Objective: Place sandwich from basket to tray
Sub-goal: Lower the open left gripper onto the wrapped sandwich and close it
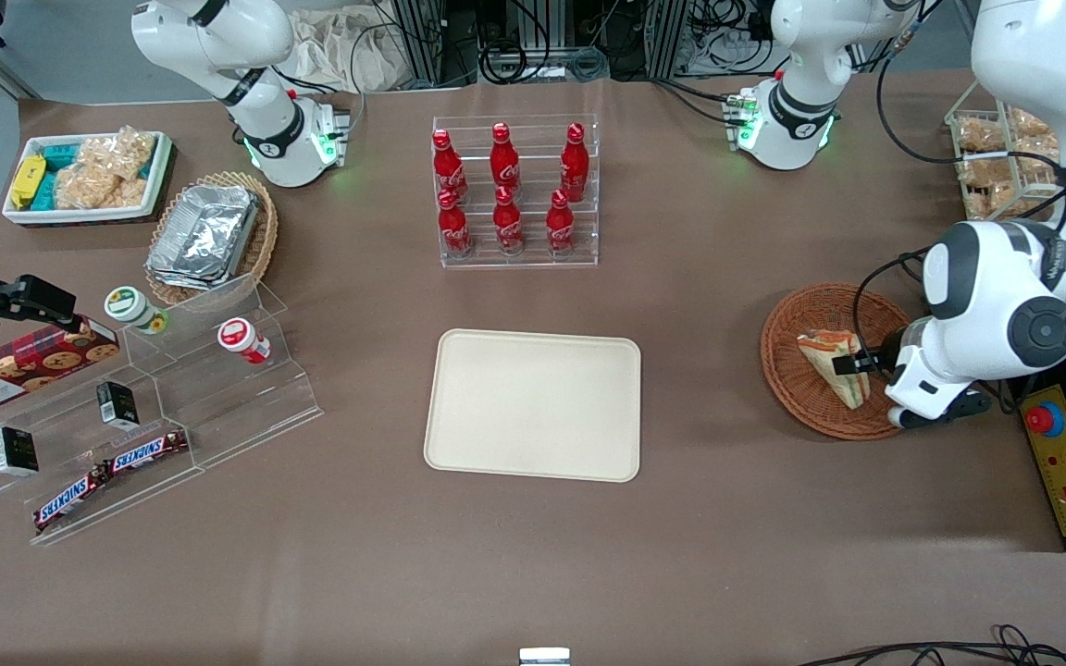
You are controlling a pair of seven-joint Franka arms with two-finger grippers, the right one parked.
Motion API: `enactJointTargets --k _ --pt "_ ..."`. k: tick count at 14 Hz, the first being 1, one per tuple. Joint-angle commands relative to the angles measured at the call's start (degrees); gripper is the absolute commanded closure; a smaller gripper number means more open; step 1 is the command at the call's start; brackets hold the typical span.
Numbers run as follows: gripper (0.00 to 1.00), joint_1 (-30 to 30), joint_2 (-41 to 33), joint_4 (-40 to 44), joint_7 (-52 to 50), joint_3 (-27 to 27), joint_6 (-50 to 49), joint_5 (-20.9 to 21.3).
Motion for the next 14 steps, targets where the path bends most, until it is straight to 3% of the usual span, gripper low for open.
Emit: enactJointTargets --k 1,7,8,13,14 --pt "0.01 0.82 0.46 -2.85 -4.81 -0.65 4.93 0.26" --pt "0.02 0.91 0.91 -10.14 -7.89 -0.65 16.09 0.26" --pt "0.06 0.91 0.91 -10.15 -7.89 -0.65 16.10 0.26" --pt "0.72 1.00 0.12 -9.62 -7.81 -0.65 13.39 0.26" --pt "0.81 0.91 0.03 -9.10 -7.72 -0.65 12.86 0.26"
